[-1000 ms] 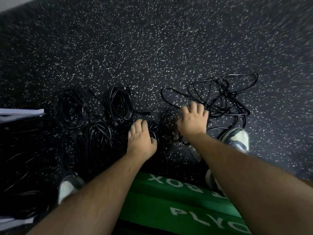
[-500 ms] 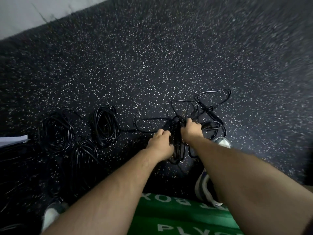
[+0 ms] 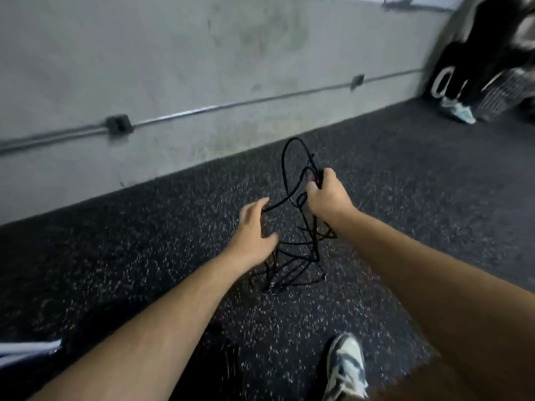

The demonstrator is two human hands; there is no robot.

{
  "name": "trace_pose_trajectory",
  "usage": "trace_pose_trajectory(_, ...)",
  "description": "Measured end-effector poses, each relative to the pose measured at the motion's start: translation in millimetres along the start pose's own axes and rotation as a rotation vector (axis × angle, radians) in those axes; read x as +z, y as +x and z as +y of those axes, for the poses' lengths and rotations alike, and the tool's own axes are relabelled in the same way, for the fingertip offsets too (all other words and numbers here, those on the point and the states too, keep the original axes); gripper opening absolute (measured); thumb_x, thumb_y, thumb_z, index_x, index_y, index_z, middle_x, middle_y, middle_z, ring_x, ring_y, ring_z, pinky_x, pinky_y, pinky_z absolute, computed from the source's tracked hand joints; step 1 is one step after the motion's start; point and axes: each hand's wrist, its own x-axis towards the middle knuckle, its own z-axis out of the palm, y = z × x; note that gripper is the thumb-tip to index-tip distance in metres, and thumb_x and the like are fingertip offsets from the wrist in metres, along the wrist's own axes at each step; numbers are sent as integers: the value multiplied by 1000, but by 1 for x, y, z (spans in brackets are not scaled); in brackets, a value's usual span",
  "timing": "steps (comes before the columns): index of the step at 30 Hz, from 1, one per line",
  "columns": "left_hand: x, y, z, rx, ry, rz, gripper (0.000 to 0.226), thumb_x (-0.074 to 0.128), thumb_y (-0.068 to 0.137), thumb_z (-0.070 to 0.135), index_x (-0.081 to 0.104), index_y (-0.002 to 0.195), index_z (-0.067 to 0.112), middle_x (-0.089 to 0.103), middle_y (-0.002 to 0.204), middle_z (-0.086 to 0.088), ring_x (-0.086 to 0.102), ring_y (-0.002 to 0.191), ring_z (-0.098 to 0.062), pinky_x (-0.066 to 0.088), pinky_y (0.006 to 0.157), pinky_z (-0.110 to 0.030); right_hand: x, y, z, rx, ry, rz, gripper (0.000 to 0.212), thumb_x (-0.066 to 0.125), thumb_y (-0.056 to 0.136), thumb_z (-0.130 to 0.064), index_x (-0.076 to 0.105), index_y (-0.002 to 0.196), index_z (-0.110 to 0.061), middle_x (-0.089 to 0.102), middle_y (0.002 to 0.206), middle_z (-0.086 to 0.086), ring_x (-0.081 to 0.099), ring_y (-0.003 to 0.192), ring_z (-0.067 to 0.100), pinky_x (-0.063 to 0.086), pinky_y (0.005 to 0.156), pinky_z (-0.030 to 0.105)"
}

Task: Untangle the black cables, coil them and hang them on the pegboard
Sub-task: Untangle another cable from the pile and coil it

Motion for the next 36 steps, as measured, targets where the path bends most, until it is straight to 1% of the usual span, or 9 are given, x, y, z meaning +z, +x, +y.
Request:
trace_pose_trajectory(4, -49, 2, 73, 84, -130, -113, 95, 75, 87, 48, 11, 157, 47, 12, 168, 5, 18, 154, -22, 26, 122, -45, -46, -11, -68, -1, 301, 107, 30, 45, 107, -36, 42, 123, -11, 54, 89, 3, 54, 59, 12, 38, 38, 17)
trace_pose_trajectory(7, -61, 3, 109, 103, 15, -165, 121, 77, 59, 84, 6, 153, 56, 9, 170, 7, 10, 156, -22, 20, 124, -54, -64, -19, -93, 42, 710, 142, 46, 57, 101, -43, 44, 130, -10, 60, 103, 7, 64, 71, 21, 57, 57, 28)
trace_pose_trajectory(10, -58, 10, 127, 86, 216, -98, 119, 77, 59, 79, 12, 154, 51, 20, 166, 1, 18, 153, -29, 21, 123, -57, -69, -17, -98, 65, 919, 95, 58, 64, 97, -47, 45, 138, -11, 59, 119, 7, 67, 93, 25, 60, 89, 48)
trace_pose_trajectory(12, -56, 15, 138, 80, 95, -151, 104, 84, 60, 63, 33, 148, 45, 40, 156, -8, 44, 139, -28, 41, 113, -52, -69, -20, -100, 77, 1087, -11, 50, 63, 98, -44, 50, 131, -9, 59, 108, 7, 67, 80, 21, 60, 84, 46)
trace_pose_trajectory(16, -54, 23, 140, 93, -168, -108, 30, 74, 78, 7, 69, 107, 13, 73, 92, -6, 68, 80, -22, 51, 65, -27, -71, -12, -92, 69, 1093, -207, 41, 60, 101, -13, 50, 141, -5, 60, 113, 0, 61, 90, -3, 52, 88, 18)
trace_pose_trajectory(18, -54, 24, 135, 0, -273, -81, 31, 69, 83, 6, 64, 112, 13, 73, 95, -8, 66, 86, -24, 50, 74, -32, -77, -15, -91, 42, 992, -275, 29, 54, 105, -11, 59, 131, -1, 63, 107, 0, 63, 89, -7, 56, 81, 15)
trace_pose_trajectory(21, -56, 28, 129, -118, -460, 5, 22, 68, 91, 9, 61, 109, 20, 74, 107, -13, 68, 95, -24, 52, 90, -41, -83, -11, -80, 26, 829, -310, 23, 53, 106, -24, 72, 115, -14, 69, 114, 16, 67, 101, 25, 57, 92, 53)
trace_pose_trajectory(31, -70, 40, 167, 65, -728, -67, 29, 50, 93, 10, 61, 118, 18, 65, 103, -5, 62, 83, -14, 54, 67, -26, -85, -3, -74, -76, 538, -368, 21, 57, 103, -31, 72, 117, -36, 76, 112, -2, 73, 104, 25, 60, 84, 57)
trace_pose_trajectory(36, -85, 51, 175, 34, -693, -30, 24, 68, 94, 21, 67, 117, 27, 70, 123, -3, 64, 109, -25, 49, 98, -39, -88, 6, -81, -95, 532, -291, 23, 53, 106, -23, 73, 112, -34, 76, 107, 3, 72, 99, 24, 63, 78, 52)
